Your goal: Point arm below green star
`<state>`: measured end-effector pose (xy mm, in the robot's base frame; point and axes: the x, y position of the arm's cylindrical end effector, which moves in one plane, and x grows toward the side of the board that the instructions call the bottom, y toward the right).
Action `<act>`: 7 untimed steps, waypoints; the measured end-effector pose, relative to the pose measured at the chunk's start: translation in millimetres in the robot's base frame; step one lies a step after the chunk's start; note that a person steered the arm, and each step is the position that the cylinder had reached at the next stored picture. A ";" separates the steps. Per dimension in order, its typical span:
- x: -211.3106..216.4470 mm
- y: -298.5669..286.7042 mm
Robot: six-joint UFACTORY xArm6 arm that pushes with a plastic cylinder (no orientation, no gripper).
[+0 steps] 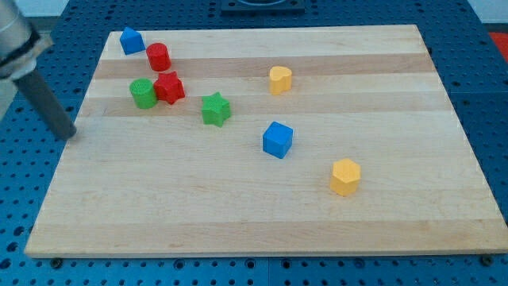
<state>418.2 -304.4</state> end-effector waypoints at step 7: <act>-65.1 121.2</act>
<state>353.1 -183.2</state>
